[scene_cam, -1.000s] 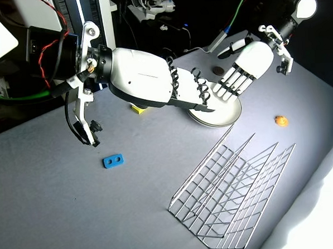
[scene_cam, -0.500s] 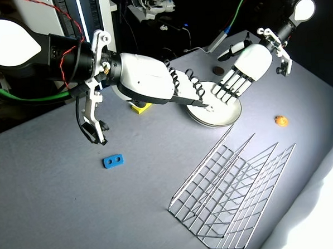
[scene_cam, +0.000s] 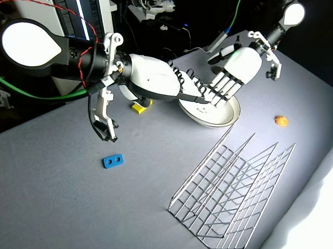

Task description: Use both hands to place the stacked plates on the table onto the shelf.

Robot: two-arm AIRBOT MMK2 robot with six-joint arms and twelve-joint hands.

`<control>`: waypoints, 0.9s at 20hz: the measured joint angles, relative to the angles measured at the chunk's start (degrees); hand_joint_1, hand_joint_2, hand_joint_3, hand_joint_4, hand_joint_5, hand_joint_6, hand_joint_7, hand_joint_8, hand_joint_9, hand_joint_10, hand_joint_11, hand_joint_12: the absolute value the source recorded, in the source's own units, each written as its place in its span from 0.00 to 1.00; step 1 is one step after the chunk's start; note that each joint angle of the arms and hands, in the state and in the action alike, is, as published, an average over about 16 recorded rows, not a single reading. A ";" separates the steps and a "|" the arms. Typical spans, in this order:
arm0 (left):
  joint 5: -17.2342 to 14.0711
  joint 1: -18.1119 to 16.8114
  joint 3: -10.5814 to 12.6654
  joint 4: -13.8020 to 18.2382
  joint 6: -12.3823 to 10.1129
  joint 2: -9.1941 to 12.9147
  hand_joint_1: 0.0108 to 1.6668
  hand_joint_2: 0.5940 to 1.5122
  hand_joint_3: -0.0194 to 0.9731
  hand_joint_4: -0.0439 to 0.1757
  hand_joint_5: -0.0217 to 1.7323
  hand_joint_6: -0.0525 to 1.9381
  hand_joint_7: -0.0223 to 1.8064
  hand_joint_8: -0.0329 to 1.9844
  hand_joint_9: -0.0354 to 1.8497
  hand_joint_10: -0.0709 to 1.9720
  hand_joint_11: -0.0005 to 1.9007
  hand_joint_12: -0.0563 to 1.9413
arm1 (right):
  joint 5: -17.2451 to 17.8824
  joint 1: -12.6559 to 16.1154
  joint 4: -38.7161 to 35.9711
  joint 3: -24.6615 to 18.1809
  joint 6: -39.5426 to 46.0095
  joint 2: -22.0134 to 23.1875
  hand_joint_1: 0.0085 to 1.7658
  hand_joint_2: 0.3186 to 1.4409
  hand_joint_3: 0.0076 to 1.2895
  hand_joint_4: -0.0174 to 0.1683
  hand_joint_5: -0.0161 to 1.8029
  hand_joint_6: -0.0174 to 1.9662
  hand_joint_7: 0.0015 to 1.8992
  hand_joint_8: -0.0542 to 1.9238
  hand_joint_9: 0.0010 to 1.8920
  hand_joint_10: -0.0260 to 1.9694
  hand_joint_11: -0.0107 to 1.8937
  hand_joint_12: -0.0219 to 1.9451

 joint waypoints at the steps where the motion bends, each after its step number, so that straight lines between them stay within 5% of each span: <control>1: 0.40 -0.10 -0.69 -0.07 -0.14 0.00 0.00 0.51 0.04 0.18 0.02 0.02 0.01 0.01 0.02 0.03 0.01 0.03 | -0.49 0.00 0.02 0.37 -0.39 -0.91 0.60 0.59 0.01 0.12 0.02 0.02 0.01 0.03 0.01 0.01 0.02 0.01; 10: 2.94 -1.60 -4.68 -0.28 -1.92 0.01 0.00 0.52 0.04 0.17 0.01 0.02 0.00 0.01 0.02 0.04 0.01 0.03 | -4.50 -0.16 0.32 6.60 -3.41 -10.80 0.58 0.63 0.01 0.12 0.03 0.02 0.01 0.03 0.01 0.01 0.02 0.05; 18: 3.48 -2.53 -5.36 -0.16 -2.92 0.01 0.00 0.53 0.04 0.17 0.01 0.02 0.01 0.01 0.03 0.04 0.01 0.03 | -5.10 -0.94 0.39 12.58 -5.49 -17.80 0.56 0.66 0.01 0.11 0.12 0.02 0.11 0.04 0.10 0.05 0.02 0.36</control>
